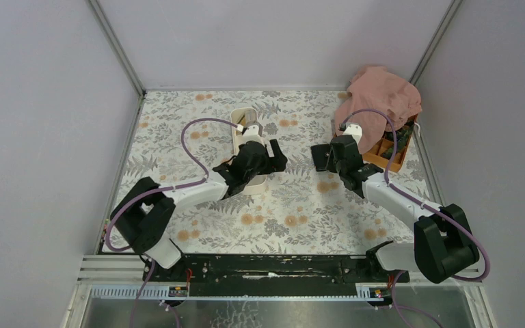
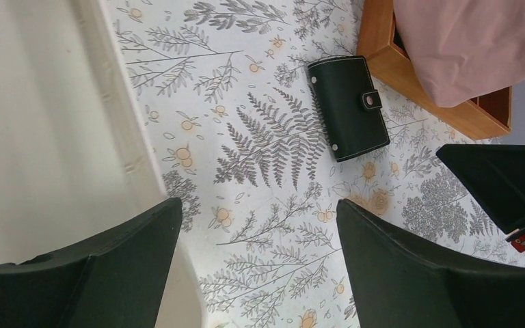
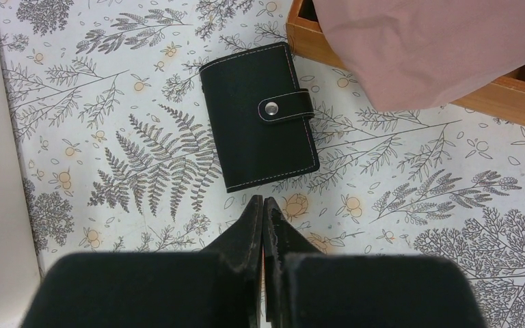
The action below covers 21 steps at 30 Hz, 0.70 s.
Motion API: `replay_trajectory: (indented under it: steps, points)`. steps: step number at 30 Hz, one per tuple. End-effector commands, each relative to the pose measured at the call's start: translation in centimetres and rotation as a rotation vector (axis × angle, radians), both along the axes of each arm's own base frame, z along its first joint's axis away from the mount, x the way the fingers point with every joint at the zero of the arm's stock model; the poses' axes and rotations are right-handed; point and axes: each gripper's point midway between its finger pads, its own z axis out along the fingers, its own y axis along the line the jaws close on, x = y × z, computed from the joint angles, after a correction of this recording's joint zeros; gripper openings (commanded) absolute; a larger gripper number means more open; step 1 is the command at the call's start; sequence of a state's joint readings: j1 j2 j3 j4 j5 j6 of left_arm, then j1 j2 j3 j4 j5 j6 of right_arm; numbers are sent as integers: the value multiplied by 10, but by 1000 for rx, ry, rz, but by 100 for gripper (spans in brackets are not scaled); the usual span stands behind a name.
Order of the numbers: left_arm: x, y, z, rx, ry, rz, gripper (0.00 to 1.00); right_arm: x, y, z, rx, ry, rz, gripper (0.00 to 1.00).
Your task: Take the credit cards out of the card holder
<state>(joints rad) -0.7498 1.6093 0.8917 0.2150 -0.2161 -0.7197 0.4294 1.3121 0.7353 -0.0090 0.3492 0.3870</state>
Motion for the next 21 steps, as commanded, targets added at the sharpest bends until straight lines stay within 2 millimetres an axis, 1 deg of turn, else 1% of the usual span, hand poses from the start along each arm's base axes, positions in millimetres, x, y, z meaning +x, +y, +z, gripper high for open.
replay_trajectory:
  steps: [1,4,6,8,9,11,15,19,21]
  points:
    - [1,24,20,36,-65,58,92,7,2,6,28,-29,-11,2]
    - [1,31,39,43,-107,67,95,7,3,5,29,-27,-10,3]
    - [3,38,45,76,-114,91,94,8,4,5,33,-26,-6,4]
    - [3,47,38,137,-86,118,90,8,6,4,38,-23,-3,4]
    - [3,52,37,164,-72,134,87,8,7,4,40,-21,0,4]
    - [2,58,25,210,-36,156,78,8,7,4,42,-18,2,4]
    - [-2,67,6,238,6,181,59,8,8,3,45,-15,7,5]
    - [-10,75,-4,247,38,208,45,9,9,3,42,-16,8,5]
    - [-14,81,-9,259,48,222,35,9,9,3,43,-15,10,5]
